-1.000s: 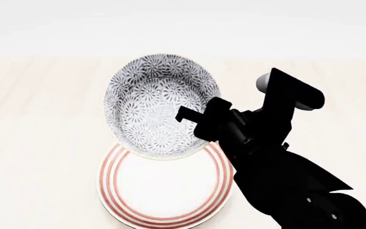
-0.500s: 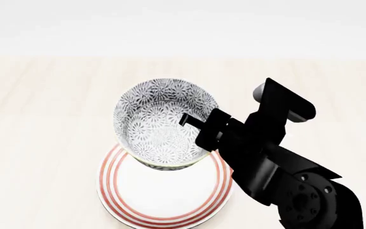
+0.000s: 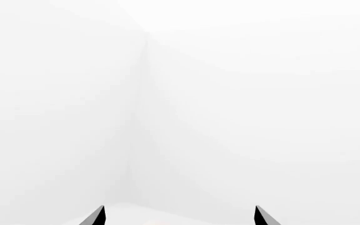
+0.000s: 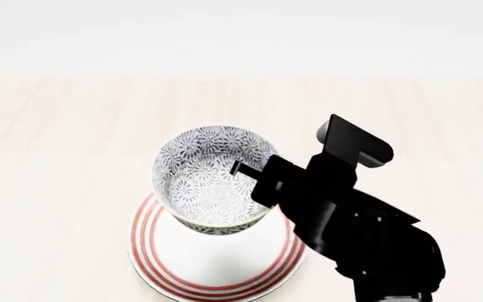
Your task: Put the bowl on the plate.
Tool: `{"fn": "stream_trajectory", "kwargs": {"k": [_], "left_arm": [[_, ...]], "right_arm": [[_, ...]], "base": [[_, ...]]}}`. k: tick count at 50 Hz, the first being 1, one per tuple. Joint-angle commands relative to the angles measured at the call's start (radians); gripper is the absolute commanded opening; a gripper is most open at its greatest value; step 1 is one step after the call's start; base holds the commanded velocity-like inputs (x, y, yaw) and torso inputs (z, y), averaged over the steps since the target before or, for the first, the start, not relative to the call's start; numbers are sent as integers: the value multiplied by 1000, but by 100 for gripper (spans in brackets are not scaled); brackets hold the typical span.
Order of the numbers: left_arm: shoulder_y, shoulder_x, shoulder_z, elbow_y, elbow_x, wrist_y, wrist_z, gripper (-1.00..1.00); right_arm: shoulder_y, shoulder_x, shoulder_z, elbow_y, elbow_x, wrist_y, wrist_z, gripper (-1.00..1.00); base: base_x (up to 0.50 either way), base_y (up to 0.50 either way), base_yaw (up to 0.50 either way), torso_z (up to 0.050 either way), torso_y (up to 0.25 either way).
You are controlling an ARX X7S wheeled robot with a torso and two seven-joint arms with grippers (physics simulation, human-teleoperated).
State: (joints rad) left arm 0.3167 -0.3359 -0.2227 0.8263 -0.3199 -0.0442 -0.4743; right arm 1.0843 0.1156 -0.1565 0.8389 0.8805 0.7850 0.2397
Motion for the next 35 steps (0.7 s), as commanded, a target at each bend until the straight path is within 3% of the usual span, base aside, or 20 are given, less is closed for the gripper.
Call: {"fn": "stream_trajectory", "kwargs": {"k": [1, 17, 35], "left_arm": [[13, 0, -4, 6, -1, 9, -4, 100], [54, -2, -29, 39, -9, 31, -11, 100], [58, -8, -35, 52, -14, 31, -22, 100]], "right_arm": [[62, -34, -46, 192, -56, -106, -118, -100], [141, -89, -89, 457, -117, -243, -234, -100], [136, -99, 5, 464, -232, -263, -223, -100]], "base": [[0, 0, 0, 0, 0], [0, 0, 0, 0, 1], [0, 0, 0, 0, 0]]}}
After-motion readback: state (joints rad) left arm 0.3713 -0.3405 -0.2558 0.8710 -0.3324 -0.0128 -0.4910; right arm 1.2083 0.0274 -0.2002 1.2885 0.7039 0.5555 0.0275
